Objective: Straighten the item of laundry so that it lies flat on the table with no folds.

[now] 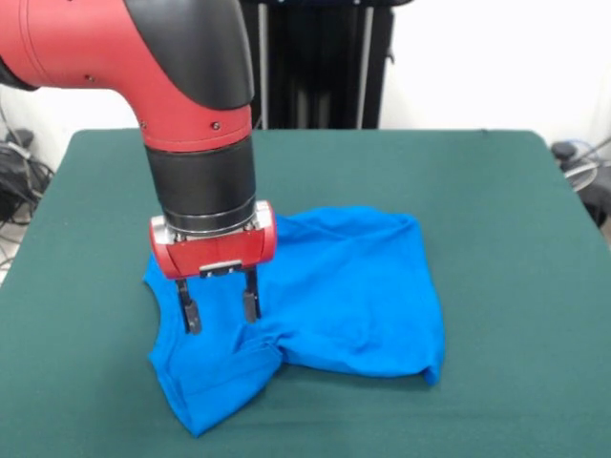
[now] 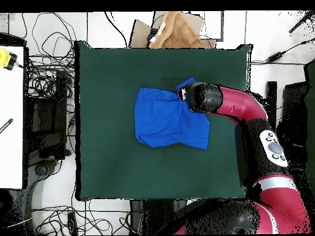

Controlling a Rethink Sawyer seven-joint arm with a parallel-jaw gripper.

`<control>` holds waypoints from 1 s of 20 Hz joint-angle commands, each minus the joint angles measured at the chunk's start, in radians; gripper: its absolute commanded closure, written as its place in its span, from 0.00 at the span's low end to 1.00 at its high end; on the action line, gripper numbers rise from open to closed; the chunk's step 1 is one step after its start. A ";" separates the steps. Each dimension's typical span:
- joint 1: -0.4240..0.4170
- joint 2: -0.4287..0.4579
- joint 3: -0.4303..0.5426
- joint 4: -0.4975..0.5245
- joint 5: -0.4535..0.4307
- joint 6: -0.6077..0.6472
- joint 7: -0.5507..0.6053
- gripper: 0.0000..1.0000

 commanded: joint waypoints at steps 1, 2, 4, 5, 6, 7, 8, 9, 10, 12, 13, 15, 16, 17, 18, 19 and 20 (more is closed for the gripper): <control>0.060 0.022 -0.017 0.093 -0.019 -0.091 0.165 0.00; 0.062 0.021 -0.019 0.095 -0.019 -0.097 0.169 0.00; 0.062 0.026 -0.021 0.095 -0.020 -0.110 0.168 0.00; 0.061 0.033 -0.019 0.090 -0.021 -0.116 0.163 0.00; 0.057 0.043 -0.017 0.086 -0.022 -0.125 0.156 0.00; 0.053 0.052 -0.014 0.081 -0.024 -0.133 0.148 0.00; 0.049 0.062 -0.011 0.076 -0.024 -0.139 0.140 0.00; 0.046 0.069 -0.009 0.074 -0.027 -0.147 0.135 0.00; 0.043 0.077 -0.007 0.072 -0.027 -0.154 0.130 0.00; 0.032 0.091 0.007 0.070 -0.028 -0.168 0.113 0.00; 0.030 0.097 0.009 0.069 -0.027 -0.174 0.112 0.00; 0.031 0.104 0.009 0.071 -0.028 -0.187 0.115 0.00; 0.031 0.107 0.008 0.071 -0.028 -0.193 0.116 0.00; 0.034 0.110 0.006 0.070 -0.029 -0.199 0.120 0.00; 0.037 0.111 0.002 0.067 -0.028 -0.202 0.123 0.00; 0.037 0.111 0.000 0.068 -0.029 -0.205 0.123 0.00; 0.039 0.113 -0.002 0.063 -0.028 -0.204 0.122 0.00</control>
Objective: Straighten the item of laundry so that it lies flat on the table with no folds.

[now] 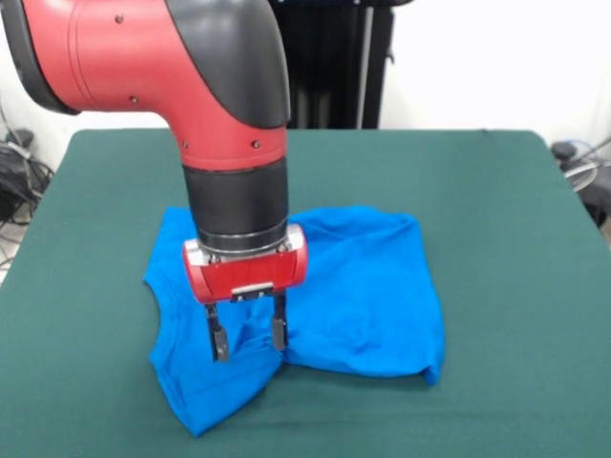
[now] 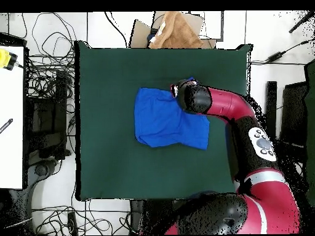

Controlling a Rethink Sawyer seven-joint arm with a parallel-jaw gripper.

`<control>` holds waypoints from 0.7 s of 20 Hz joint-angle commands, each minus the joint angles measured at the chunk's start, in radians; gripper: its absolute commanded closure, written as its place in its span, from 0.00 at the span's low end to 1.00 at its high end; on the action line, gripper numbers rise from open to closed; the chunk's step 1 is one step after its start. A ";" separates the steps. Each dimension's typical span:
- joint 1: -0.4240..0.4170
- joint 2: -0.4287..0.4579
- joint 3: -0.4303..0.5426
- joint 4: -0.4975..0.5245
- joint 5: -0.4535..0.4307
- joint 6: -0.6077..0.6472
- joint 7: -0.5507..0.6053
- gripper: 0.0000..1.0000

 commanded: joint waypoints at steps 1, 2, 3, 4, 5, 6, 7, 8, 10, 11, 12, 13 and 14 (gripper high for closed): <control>0.008 0.082 -0.002 0.049 -0.024 -0.066 0.121 0.00; 0.008 0.081 -0.003 0.051 -0.024 -0.068 0.121 0.00; 0.008 0.081 -0.003 0.047 -0.022 -0.064 0.118 0.00; 0.007 0.082 -0.002 0.047 -0.022 -0.064 0.116 0.00; 0.008 0.084 -0.002 0.044 -0.021 -0.063 0.115 0.00; 0.009 0.084 -0.002 0.043 -0.020 -0.064 0.117 0.00; 0.011 0.086 -0.002 0.042 -0.020 -0.067 0.118 0.00; 0.011 0.085 -0.003 0.046 -0.021 -0.073 0.121 0.00; 0.006 0.089 0.000 0.045 -0.023 -0.074 0.116 0.00; 0.005 0.090 0.001 0.043 -0.022 -0.070 0.113 0.00; 0.003 0.091 0.002 0.039 -0.021 -0.063 0.109 0.00; 0.003 0.088 0.002 0.038 -0.020 -0.055 0.106 0.00; 0.003 0.087 0.001 0.038 -0.021 -0.053 0.104 0.00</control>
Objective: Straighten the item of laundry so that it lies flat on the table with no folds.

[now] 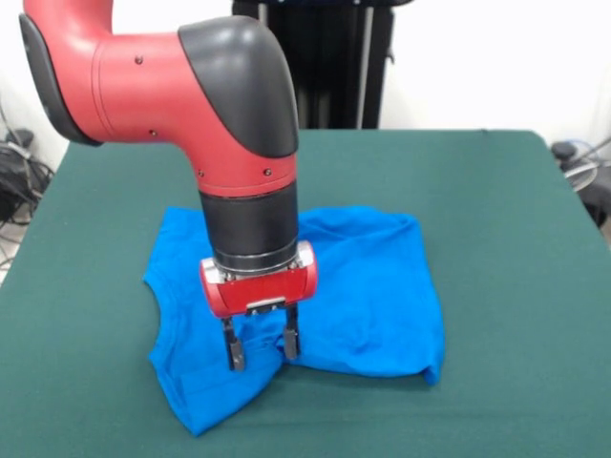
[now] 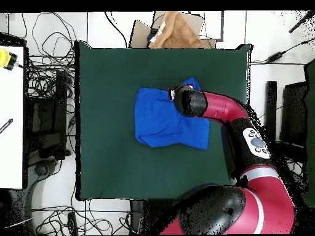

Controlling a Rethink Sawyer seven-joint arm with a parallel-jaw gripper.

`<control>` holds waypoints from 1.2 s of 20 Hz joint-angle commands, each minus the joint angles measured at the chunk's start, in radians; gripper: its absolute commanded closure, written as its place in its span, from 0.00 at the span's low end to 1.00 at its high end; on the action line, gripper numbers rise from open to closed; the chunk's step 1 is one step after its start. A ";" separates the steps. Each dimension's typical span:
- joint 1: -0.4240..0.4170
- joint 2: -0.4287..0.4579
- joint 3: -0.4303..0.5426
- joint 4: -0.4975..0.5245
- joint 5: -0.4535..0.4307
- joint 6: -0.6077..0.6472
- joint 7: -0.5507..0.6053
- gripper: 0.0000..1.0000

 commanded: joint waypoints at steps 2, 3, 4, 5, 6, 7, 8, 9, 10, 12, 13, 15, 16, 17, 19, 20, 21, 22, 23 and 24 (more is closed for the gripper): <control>0.005 0.037 0.001 0.028 -0.015 -0.010 0.100 0.00; 0.008 0.040 0.001 0.019 -0.012 -0.003 0.100 0.00; 0.009 0.044 0.001 0.015 -0.012 -0.003 0.100 0.00; 0.010 0.048 0.001 0.011 -0.012 -0.006 0.100 0.00; 0.009 0.048 0.001 0.014 -0.013 -0.008 0.101 0.00; 0.008 0.048 0.000 0.017 -0.014 -0.011 0.102 0.00; 0.011 0.047 -0.001 0.016 -0.014 -0.010 0.103 0.00; 0.013 0.047 -0.003 0.013 -0.013 -0.008 0.106 0.00; 0.014 0.048 -0.003 0.015 -0.013 -0.011 0.108 0.00; 0.016 0.048 -0.004 0.015 -0.013 -0.014 0.110 0.00; 0.019 0.047 -0.006 0.013 -0.012 -0.011 0.112 0.00; 0.021 0.043 -0.007 0.019 -0.013 -0.015 0.116 0.00; 0.022 0.047 -0.005 0.013 -0.011 -0.011 0.114 0.00; 0.024 0.055 -0.004 0.007 -0.013 -0.015 0.112 0.00; 0.023 0.078 -0.002 -0.007 -0.020 -0.031 0.106 0.00; 0.021 0.103 0.002 -0.028 -0.022 -0.035 0.098 0.00; 0.014 0.130 0.012 -0.048 -0.029 -0.045 0.081 0.00; 0.006 0.160 0.024 -0.075 -0.031 -0.047 0.062 0.00; -0.001 0.191 0.036 -0.101 -0.034 -0.049 0.043 0.00; -0.007 0.217 0.047 -0.124 -0.038 -0.053 0.027 0.00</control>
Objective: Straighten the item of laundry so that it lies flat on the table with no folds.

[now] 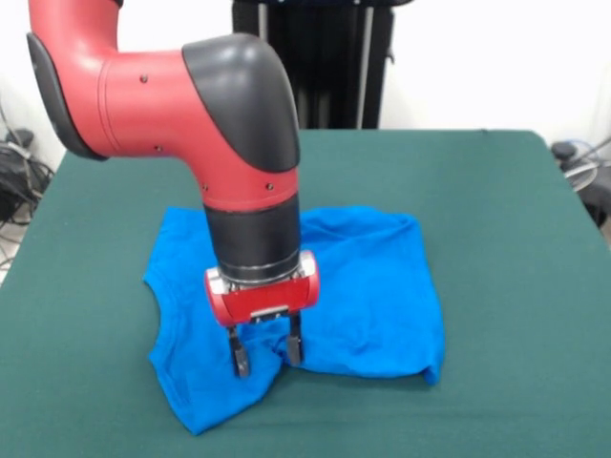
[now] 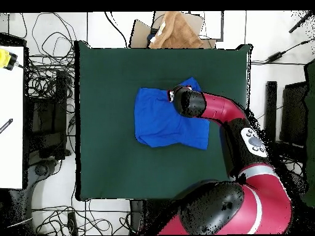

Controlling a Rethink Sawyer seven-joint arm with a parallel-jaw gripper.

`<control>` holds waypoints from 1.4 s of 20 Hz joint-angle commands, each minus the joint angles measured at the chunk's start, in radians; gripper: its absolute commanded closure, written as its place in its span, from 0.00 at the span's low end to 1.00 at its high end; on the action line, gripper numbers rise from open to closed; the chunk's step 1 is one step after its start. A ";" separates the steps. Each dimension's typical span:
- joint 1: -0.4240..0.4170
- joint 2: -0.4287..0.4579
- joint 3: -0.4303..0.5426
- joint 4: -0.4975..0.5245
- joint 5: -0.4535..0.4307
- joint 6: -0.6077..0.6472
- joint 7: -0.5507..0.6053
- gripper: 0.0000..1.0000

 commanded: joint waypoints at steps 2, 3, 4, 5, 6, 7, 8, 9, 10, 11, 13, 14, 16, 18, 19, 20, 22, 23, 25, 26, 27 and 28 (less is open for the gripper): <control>-0.011 0.207 0.057 -0.131 -0.041 -0.056 0.014 0.00; -0.009 0.208 0.053 -0.129 -0.042 -0.062 0.022 0.00; -0.006 0.204 0.049 -0.124 -0.045 -0.069 0.031 0.00; 0.000 0.199 0.041 -0.121 -0.044 -0.070 0.044 0.00; 0.007 0.196 0.035 -0.122 -0.043 -0.068 0.051 0.00; 0.013 0.193 0.030 -0.123 -0.043 -0.066 0.058 0.00; 0.016 0.191 0.028 -0.125 -0.043 -0.063 0.058 0.00; 0.018 0.191 0.026 -0.127 -0.044 -0.062 0.059 0.00; 0.022 0.191 0.023 -0.131 -0.045 -0.064 0.062 0.00; 0.028 0.189 0.015 -0.132 -0.047 -0.070 0.070 0.00; 0.031 0.203 0.019 -0.154 -0.048 -0.063 0.059 0.00; 0.033 0.210 0.021 -0.165 -0.049 -0.059 0.053 0.00; 0.039 0.222 0.024 -0.186 -0.047 -0.051 0.047 0.00; 0.047 0.221 0.023 -0.187 -0.044 -0.047 0.053 0.00; 0.055 0.214 0.020 -0.182 -0.042 -0.045 0.060 0.00; 0.074 0.205 0.008 -0.184 -0.031 -0.029 0.083 0.00; 0.102 0.165 -0.021 -0.148 -0.020 -0.021 0.135 0.00; 0.117 0.143 -0.036 -0.130 -0.014 -0.014 0.159 0.00; 0.151 0.102 -0.071 -0.103 0.002 0.002 0.207 0.00; 0.165 0.086 -0.084 -0.097 0.011 0.015 0.225 0.00; 0.178 0.073 -0.094 -0.095 0.020 0.027 0.237 0.00; 0.187 0.061 -0.102 -0.088 0.029 0.033 0.244 0.00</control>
